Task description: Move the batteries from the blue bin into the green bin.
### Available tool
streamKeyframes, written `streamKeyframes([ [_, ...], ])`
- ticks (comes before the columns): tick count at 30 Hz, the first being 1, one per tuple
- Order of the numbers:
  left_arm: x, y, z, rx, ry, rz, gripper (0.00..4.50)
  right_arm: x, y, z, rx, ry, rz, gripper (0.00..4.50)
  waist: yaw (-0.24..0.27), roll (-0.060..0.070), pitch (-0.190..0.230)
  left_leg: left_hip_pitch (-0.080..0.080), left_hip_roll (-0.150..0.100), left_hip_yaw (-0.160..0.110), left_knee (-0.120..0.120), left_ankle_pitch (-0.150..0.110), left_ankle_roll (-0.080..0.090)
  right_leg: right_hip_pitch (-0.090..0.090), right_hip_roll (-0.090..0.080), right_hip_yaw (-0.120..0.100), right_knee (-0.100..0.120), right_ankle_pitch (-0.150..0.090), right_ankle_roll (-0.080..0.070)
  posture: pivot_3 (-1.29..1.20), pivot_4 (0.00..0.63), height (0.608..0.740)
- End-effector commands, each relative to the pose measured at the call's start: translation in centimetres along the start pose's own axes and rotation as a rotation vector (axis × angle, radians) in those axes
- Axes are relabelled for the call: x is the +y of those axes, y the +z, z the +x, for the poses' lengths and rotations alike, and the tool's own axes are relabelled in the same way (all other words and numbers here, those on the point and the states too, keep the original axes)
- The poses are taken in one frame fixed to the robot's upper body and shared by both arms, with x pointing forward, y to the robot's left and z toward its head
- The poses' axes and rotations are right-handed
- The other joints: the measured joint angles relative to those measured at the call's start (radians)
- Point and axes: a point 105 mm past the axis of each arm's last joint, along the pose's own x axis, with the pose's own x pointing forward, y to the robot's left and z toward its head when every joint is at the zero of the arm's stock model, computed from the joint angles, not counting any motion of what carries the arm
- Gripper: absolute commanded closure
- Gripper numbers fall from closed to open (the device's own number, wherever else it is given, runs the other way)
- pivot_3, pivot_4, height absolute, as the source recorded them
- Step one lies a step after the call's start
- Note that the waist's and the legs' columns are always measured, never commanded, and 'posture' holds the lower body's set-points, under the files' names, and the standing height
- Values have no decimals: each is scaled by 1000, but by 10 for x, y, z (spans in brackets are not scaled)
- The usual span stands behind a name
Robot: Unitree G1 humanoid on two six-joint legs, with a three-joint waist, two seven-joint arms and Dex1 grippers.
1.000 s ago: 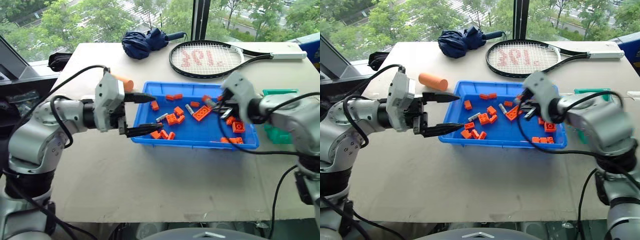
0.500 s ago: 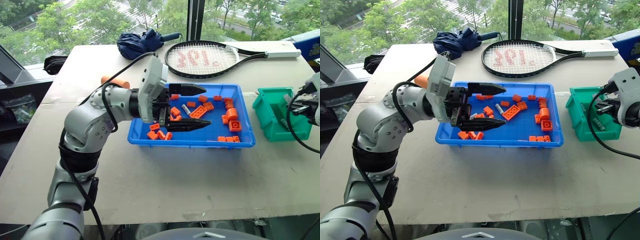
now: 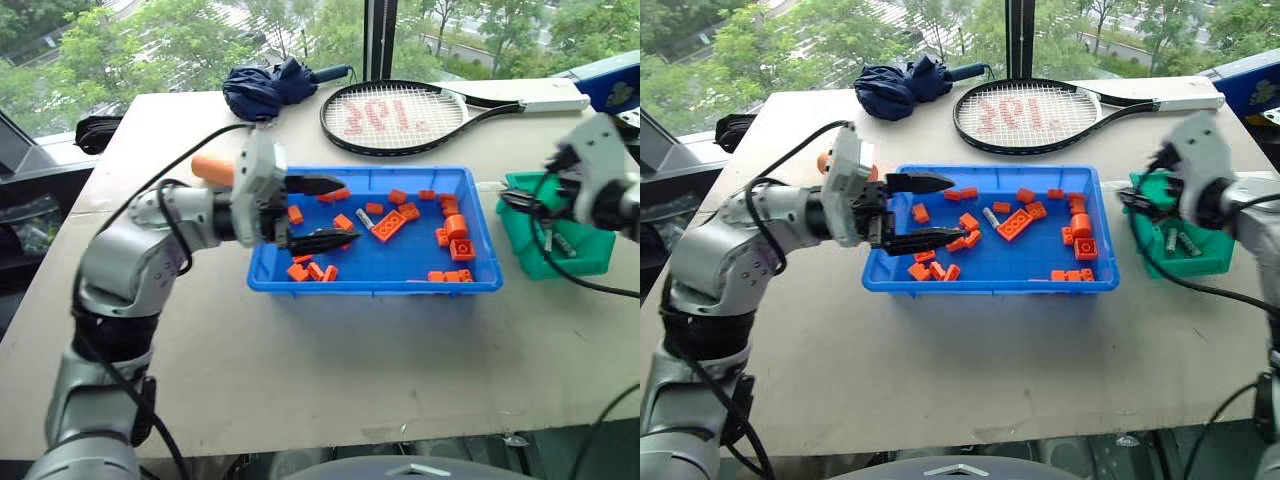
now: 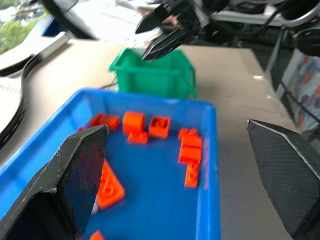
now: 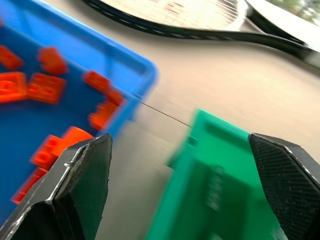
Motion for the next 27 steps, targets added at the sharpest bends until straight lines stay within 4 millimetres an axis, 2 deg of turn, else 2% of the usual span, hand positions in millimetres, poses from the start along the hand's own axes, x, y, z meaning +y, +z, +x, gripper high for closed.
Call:
streamKeyframes([
  [1,11,2,-31,35,117,51,0,39,23,25,-87,161,-58,85,3,0,0,0,0,0,0,0,0,0,0,0,0,0,0,0,150,740],
  [7,16,-14,-74,139,287,31,0,91,36,81,-127,339,-82,85,10,-1,0,-3,-1,-1,1,0,0,-2,-1,0,-1,0,0,0,150,740],
  [10,12,-19,-86,173,330,29,0,102,38,108,-116,350,-77,85,8,-1,0,-2,0,-1,0,0,-1,-3,-1,0,0,1,-1,0,150,740],
  [12,8,-16,-85,165,333,30,0,106,37,118,-105,352,-87,85,14,-1,0,-3,-1,-1,0,0,-1,-3,-1,-1,0,1,-1,0,150,740],
  [15,3,-10,-82,143,335,31,0,116,30,126,-81,364,-102,85,16,-1,0,-4,-1,-1,0,0,-1,-3,-1,-1,-1,1,-1,0,150,740],
  [23,-3,-12,-79,157,322,16,0,135,15,123,-34,393,-96,85,3,-1,0,-3,0,-1,0,0,-1,-5,0,0,1,1,-1,0,150,740],
  [25,-1,-13,-79,170,318,18,0,139,10,122,-19,400,-100,590,2,-1,0,-3,0,-1,0,0,-1,-5,0,0,1,1,-1,0,150,740],
  [27,-1,-14,-78,176,307,21,0,141,5,123,1,399,-87,1417,2,-1,0,-3,0,-1,-1,0,-1,-6,0,1,1,1,-1,0,150,740],
])
